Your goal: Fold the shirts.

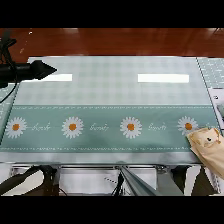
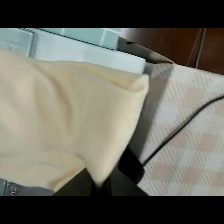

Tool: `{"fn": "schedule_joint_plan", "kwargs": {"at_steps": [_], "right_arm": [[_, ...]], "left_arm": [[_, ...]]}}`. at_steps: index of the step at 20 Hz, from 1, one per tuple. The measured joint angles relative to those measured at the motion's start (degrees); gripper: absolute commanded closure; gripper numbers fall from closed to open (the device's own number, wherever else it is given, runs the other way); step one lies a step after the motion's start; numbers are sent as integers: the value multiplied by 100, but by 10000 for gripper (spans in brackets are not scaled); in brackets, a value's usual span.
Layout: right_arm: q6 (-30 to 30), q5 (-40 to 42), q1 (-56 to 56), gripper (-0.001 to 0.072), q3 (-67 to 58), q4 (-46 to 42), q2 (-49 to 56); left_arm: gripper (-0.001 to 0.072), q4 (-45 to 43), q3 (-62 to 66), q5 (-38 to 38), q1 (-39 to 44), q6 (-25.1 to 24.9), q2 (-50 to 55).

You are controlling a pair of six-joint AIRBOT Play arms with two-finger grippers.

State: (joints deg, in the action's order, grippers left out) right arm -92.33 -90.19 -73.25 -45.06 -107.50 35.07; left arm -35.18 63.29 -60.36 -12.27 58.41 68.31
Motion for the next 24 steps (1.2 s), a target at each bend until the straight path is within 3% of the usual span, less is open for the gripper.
{"fn": "schedule_joint_plan", "kwargs": {"at_steps": [5, 6, 7, 8, 11, 13, 15, 17, 18, 20, 21, 24], "right_arm": [[-2, -404, -15, 672, 0, -656, -2], [0, -466, -17, 572, 0, -785, 0], [-9, -516, -17, 355, 0, -892, -2], [-42, -560, -17, 189, 0, -1029, -2], [-192, -614, -17, 188, -4, -1252, -7], [-249, -597, -17, 440, -4, -1272, -4], [-258, -470, -17, 460, -4, -944, -4], [-118, -138, -11, 455, -37, -35, -4], [7, 155, -11, 453, -68, 717, -4], [393, 841, -11, 451, -116, 2586, 4], [675, 1226, 9, 370, -136, 3685, 22], [1609, 1982, 520, 237, -284, 6483, 254]], "left_arm": [[687, 0, 0, 57, 0, -61, 4], [687, 0, 0, 74, 0, -63, 4], [687, 0, 0, 103, 0, -63, 4], [687, 0, 0, 116, 0, -66, 4], [687, 0, 0, 160, 0, -79, 4], [687, 4, 0, 168, 0, -79, 4], [688, 142, 17, 170, 0, -79, 0], [684, 334, 116, 168, 2, -74, -7], [618, 437, 210, 160, 7, -72, -7], [362, 542, 479, 15, 13, -70, -7], [306, 579, 640, -83, 20, -70, -9], [305, 627, 1202, -520, 133, -72, -11]]}}
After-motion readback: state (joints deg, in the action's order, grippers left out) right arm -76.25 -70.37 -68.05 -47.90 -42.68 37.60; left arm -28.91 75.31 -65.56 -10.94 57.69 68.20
